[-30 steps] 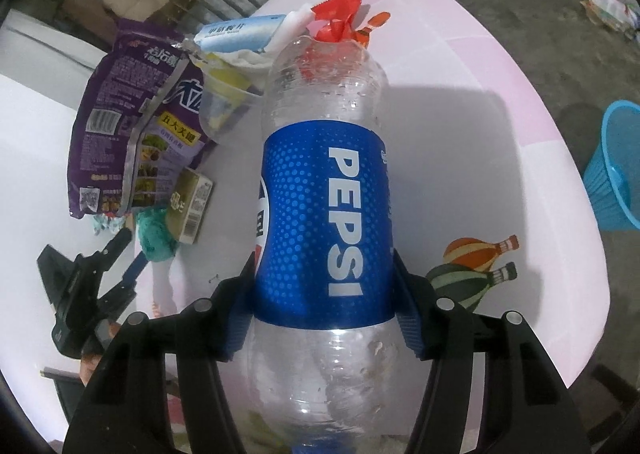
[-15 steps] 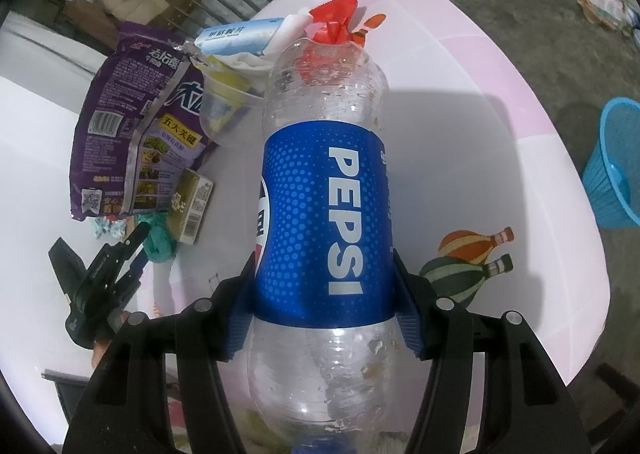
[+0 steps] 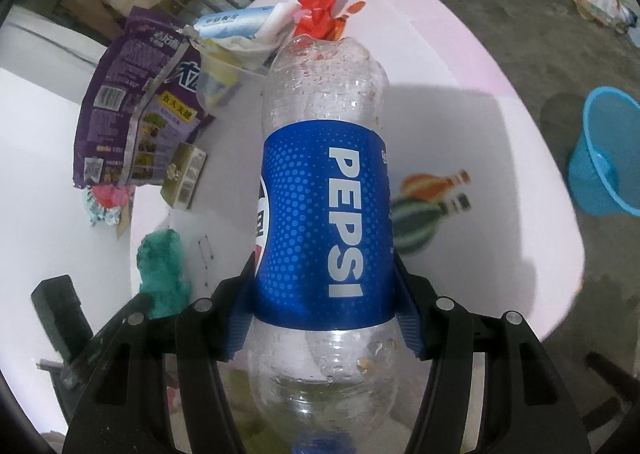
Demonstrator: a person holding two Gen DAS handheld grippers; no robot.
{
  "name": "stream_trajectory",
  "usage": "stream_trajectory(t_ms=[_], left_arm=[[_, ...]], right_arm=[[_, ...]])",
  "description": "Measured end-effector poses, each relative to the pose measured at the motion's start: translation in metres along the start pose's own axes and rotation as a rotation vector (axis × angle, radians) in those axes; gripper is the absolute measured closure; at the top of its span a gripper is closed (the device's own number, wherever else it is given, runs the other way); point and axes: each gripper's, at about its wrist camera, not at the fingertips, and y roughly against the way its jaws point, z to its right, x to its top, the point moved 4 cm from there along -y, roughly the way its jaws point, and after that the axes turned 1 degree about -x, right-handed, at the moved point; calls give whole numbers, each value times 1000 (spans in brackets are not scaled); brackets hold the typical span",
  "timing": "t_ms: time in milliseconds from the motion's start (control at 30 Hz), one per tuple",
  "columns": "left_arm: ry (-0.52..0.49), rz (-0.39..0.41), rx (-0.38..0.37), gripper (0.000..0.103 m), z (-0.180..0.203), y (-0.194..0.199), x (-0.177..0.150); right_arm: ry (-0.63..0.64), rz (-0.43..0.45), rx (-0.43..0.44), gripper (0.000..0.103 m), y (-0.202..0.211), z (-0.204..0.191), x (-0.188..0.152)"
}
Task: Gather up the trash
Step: 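Grasp the teal plastic bag with the left tool while the right tool holds the bottle, then carry both items over the blue wastebasket and open both tools to drop them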
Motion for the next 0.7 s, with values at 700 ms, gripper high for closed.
stream_trajectory(t_ms=[700], left_arm=[[-8,4,-20,53,26,-28,23]], right_arm=[[-115,83,151,47,19,24,3]])
